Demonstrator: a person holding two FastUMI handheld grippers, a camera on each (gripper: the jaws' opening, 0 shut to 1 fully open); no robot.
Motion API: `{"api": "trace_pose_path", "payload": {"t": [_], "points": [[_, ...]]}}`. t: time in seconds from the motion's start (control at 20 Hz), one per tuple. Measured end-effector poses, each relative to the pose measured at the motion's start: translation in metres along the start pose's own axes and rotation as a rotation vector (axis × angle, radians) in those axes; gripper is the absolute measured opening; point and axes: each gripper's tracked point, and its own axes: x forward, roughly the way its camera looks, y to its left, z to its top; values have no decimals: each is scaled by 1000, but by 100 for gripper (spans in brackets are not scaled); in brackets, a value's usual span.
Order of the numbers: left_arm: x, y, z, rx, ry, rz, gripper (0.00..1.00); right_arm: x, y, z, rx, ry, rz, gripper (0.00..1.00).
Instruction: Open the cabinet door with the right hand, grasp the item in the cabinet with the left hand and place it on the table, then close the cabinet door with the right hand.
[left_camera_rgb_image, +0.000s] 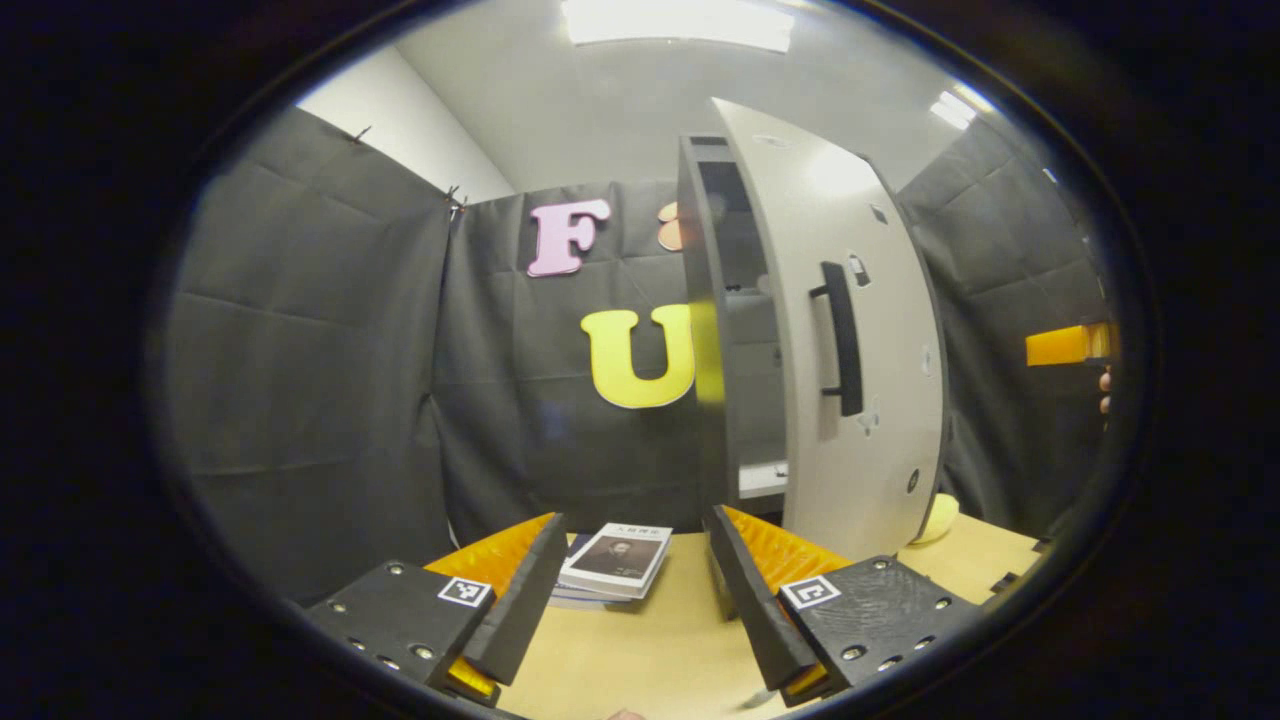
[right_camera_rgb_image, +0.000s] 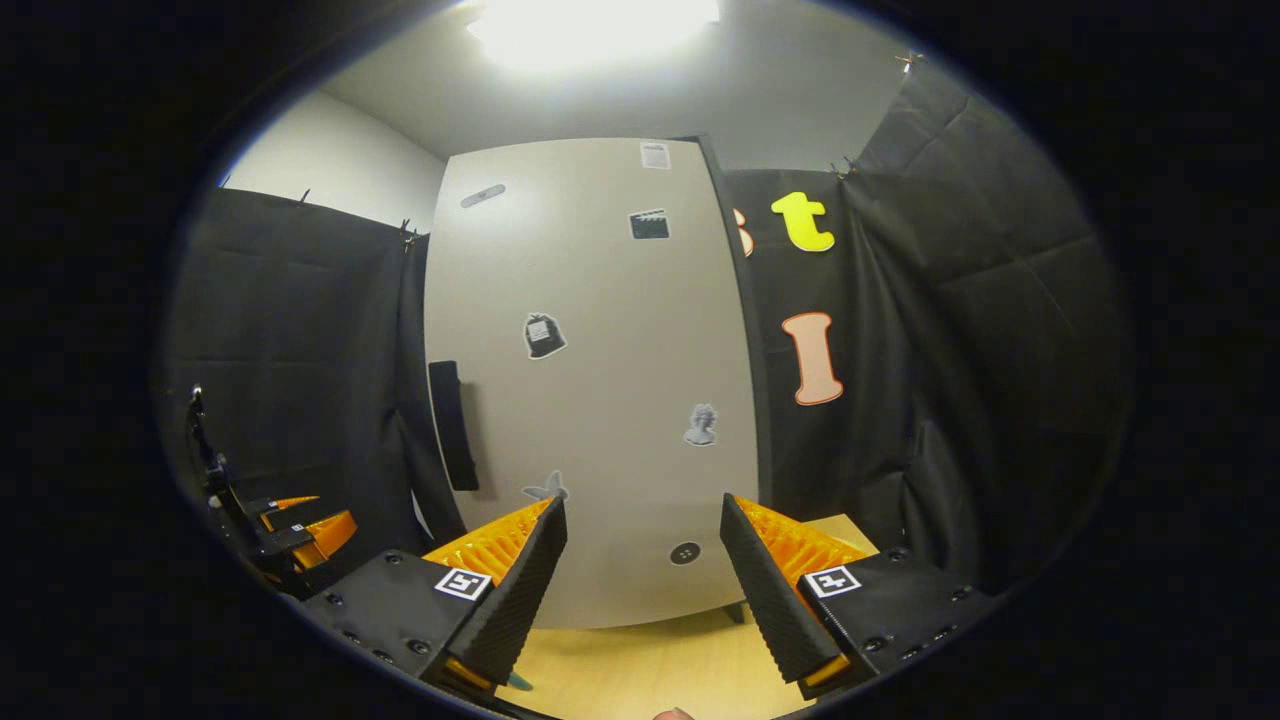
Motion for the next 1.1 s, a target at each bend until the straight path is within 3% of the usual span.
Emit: {"api": "trace_pose_path", "payload": {"t": [0.25, 0.55, 0.75, 1.1], "points": [[1, -54, 17, 20, -14, -9, 87, -9, -60, -4, -26, 5, -47, 98], [-1, -92, 25, 32, -11, 41, 87, -9, -113, -27, -118, 28, -84, 98], [-5, -88, 31, 42, -12, 95, 87, -10, -111, -46, -101, 47, -47, 98], [-13, -72, 34, 52, -16, 75, 88, -10, -94, -33, -73, -28, -76, 98]]}}
